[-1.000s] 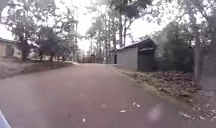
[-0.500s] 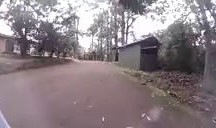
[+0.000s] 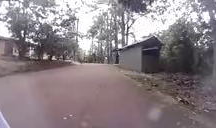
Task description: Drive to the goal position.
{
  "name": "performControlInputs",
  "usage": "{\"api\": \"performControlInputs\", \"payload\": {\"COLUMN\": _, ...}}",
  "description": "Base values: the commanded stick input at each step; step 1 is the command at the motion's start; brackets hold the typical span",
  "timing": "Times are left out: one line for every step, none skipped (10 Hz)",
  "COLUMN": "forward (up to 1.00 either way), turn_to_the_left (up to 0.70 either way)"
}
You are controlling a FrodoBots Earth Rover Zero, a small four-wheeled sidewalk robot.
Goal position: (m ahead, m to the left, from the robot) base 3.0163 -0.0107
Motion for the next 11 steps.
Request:
{"api": "performControlInputs", "payload": {"forward": 0.70, "turn_to_the_left": 0.00}}
{"api": "performControlInputs", "payload": {"forward": 0.70, "turn_to_the_left": 0.00}}
{"api": "performControlInputs", "payload": {"forward": 0.70, "turn_to_the_left": 0.00}}
{"api": "performControlInputs", "payload": {"forward": 0.70, "turn_to_the_left": 0.00}}
{"api": "performControlInputs", "payload": {"forward": 0.70, "turn_to_the_left": 0.00}}
{"api": "performControlInputs", "payload": {"forward": 0.70, "turn_to_the_left": 0.00}}
{"api": "performControlInputs", "payload": {"forward": 0.70, "turn_to_the_left": 0.00}}
{"api": "performControlInputs", "payload": {"forward": 0.70, "turn_to_the_left": 0.00}}
{"api": "performControlInputs", "payload": {"forward": 0.70, "turn_to_the_left": 0.00}}
{"api": "performControlInputs", "payload": {"forward": 0.70, "turn_to_the_left": 0.00}}
{"api": "performControlInputs", "payload": {"forward": 0.70, "turn_to_the_left": 0.00}}
